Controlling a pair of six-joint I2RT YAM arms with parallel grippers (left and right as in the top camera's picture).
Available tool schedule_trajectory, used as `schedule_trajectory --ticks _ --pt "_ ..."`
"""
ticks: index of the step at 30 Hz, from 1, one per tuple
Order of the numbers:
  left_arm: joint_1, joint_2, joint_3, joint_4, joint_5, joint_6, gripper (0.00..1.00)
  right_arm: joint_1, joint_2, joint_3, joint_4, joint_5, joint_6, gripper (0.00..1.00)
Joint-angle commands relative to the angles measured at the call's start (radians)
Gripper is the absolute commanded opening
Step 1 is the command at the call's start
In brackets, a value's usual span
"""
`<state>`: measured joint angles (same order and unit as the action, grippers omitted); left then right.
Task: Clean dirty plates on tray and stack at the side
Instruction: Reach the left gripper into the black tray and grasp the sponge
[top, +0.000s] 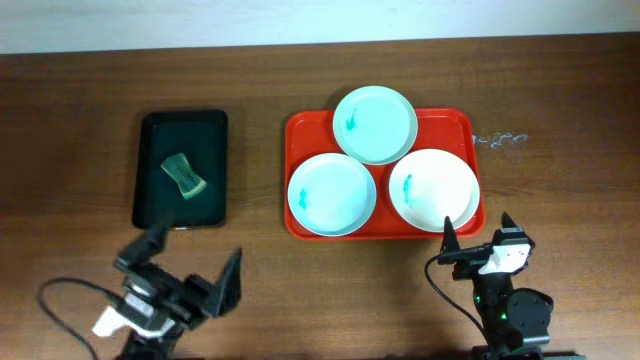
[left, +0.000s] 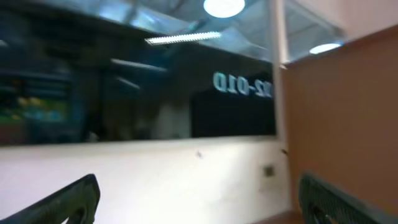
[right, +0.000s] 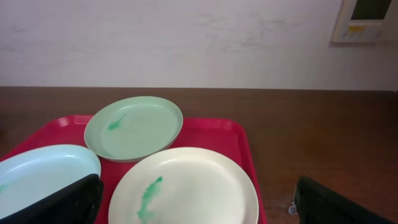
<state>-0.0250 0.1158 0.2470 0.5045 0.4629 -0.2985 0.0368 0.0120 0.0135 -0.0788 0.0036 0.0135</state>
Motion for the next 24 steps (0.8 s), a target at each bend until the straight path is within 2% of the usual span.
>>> schedule_trajectory --ticks 1,2,3,4,5,6,7,8,9,10,11,16,17,18,24 --pt "0.002 0.266 0.305 -0.276 -0.178 0.207 0.99 -0.005 -0.006 -0.008 -0.003 0.008 -0.006 0.99" --pt "0.002 0.365 0.414 -0.406 -0.238 0.208 0.99 -0.005 -0.006 -0.008 -0.003 0.008 -0.006 0.98" --pt "0.002 0.508 0.574 -0.601 -0.258 0.265 0.99 -0.005 -0.006 -0.008 -0.003 0.008 -0.006 0.99" --pt "0.002 0.735 0.823 -0.919 -0.242 0.346 0.99 -0.005 -0.006 -0.008 -0.003 0.008 -0.006 0.99" --pt "0.002 0.880 0.982 -1.118 -0.233 0.355 0.99 -0.005 -0.006 -0.008 -0.003 0.008 -0.006 0.99" --pt "0.002 0.997 1.092 -1.246 -0.307 0.383 0.99 -0.005 -0.006 -0.008 -0.003 0.008 -0.006 0.98" --pt "0.011 1.113 1.178 -1.314 -0.444 0.306 0.99 -0.005 -0.006 -0.008 -0.003 0.008 -0.006 0.98" --pt "0.051 1.214 1.224 -1.347 -0.550 0.119 0.99 -0.005 -0.006 -0.008 -0.003 0.008 -0.006 0.98" --pt "0.103 1.292 1.230 -1.341 -0.554 0.011 0.99 -0.005 -0.006 -0.008 -0.003 0.008 -0.006 0.99" --pt "0.141 1.359 1.229 -1.328 -0.545 -0.068 0.99 -0.005 -0.006 -0.008 -0.003 0.008 -0.006 0.98" --pt "0.161 1.432 1.229 -1.328 -0.546 -0.094 0.99 -0.005 -0.006 -0.008 -0.003 0.008 -0.006 0.98" --pt "0.166 1.686 1.229 -1.298 -0.546 -0.094 1.00 -0.005 -0.006 -0.008 -0.003 0.008 -0.006 0.99" --pt "0.164 1.736 1.229 -1.299 -0.546 -0.094 0.86 -0.005 -0.006 -0.008 -0.003 0.008 -0.006 0.98" --pt "0.164 1.794 1.229 -1.296 -0.547 -0.094 0.84 -0.005 -0.006 -0.008 -0.003 0.008 -0.006 0.99" --pt "0.164 1.981 1.229 -1.154 -0.508 -0.094 0.84 -0.005 -0.006 -0.008 -0.003 0.008 -0.006 0.99"
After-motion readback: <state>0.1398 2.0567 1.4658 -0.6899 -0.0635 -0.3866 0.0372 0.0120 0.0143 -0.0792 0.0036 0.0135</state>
